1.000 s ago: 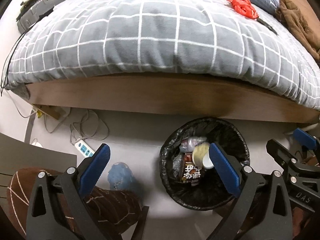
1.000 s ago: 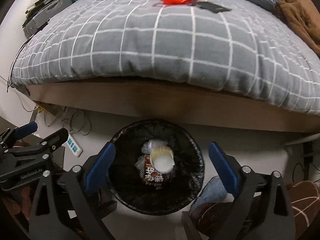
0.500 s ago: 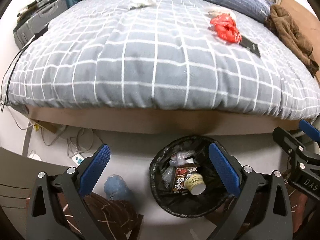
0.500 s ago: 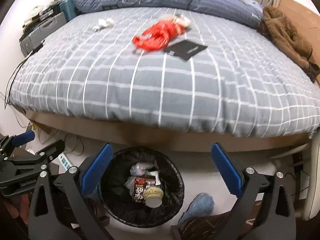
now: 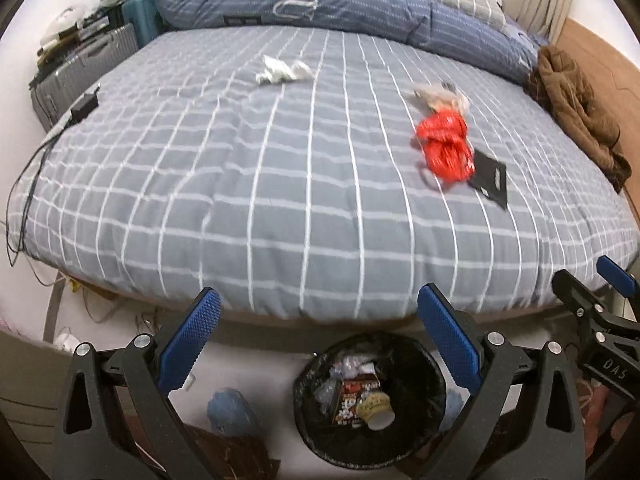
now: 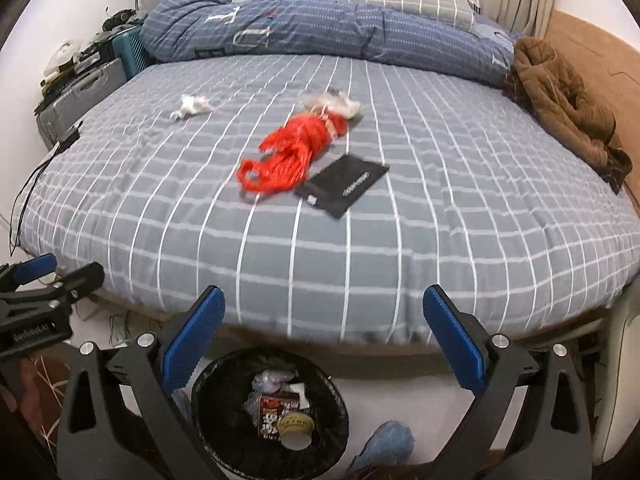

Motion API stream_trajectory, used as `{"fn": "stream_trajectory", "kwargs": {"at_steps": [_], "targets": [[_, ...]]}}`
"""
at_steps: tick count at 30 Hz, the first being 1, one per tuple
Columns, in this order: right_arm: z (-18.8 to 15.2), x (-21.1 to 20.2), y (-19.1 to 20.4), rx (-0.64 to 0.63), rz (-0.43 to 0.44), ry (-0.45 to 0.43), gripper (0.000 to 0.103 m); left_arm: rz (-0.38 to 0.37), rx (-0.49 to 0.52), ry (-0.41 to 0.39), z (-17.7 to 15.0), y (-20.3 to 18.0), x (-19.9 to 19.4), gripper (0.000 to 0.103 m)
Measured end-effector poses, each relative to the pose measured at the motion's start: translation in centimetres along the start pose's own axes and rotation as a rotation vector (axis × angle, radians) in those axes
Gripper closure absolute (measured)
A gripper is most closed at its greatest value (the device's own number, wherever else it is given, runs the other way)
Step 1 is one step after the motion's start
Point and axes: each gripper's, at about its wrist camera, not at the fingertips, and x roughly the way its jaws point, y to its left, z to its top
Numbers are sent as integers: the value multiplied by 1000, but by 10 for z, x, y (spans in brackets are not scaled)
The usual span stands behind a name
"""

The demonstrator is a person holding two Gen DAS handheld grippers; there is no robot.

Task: Collect trash
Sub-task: 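Move both tools back over the bed toward the tissue and red bag, then grasp the white tissue with the left tool while the right tool grasps the red bag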

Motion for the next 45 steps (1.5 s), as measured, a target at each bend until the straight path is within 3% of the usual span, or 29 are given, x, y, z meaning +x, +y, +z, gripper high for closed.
{"fn": "stream_trajectory", "kwargs": {"at_steps": [11, 21, 31, 40, 43, 45], "targets": [[66, 27, -2, -13, 13, -40, 8, 50, -39, -35, 72, 36, 28, 6], [118, 79, 0, -2, 23, -42, 8, 87, -33, -67, 164, 55, 93, 6], [145, 141, 3, 17, 38, -8, 8, 67, -15, -57, 237, 56, 180, 6], [153, 175, 12, 20, 76, 23, 15, 76, 10, -57, 272, 50, 222, 7], [153, 183, 15, 19, 88, 39, 23, 88, 35, -50, 275, 45, 231, 14], [152, 187, 17, 19, 97, 52, 28, 80, 40, -28, 277, 44, 239, 27]]}}
